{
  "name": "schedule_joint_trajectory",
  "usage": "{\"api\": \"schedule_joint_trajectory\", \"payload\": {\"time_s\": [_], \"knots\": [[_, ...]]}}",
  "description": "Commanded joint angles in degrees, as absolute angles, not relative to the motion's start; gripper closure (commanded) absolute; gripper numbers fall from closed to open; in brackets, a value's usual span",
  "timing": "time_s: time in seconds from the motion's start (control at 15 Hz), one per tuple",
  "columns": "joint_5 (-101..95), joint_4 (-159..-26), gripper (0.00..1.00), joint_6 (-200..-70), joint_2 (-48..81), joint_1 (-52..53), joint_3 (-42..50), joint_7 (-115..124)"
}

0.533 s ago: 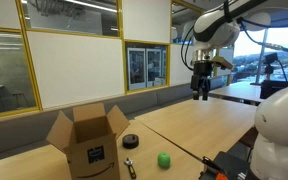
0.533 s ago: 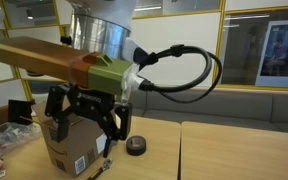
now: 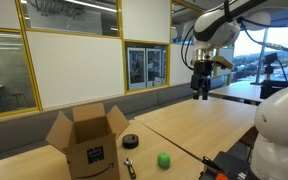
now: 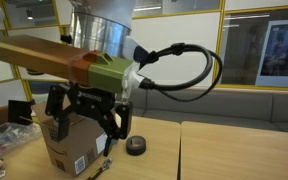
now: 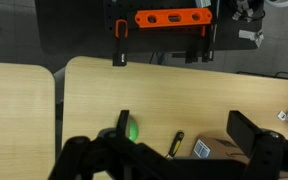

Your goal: Put the green ball, masking tape and pliers inside the brown box

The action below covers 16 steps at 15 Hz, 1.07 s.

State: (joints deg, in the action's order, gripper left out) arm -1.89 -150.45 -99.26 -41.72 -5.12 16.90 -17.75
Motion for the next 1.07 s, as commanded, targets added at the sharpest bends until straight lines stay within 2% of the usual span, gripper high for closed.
{"api": "schedule_joint_trajectory", "payload": {"time_s": [0.0, 0.27, 1.0], "knots": [[-1.51, -150.71, 0.0, -99.82, -41.21, -5.97, 15.74, -17.66], [-1.37, -152.83, 0.0, -106.51, -37.98, -5.26, 12.81, -14.06], [-6.12, -158.28, 0.0, -140.9, -18.89, -6.35, -1.29, 10.06]]}}
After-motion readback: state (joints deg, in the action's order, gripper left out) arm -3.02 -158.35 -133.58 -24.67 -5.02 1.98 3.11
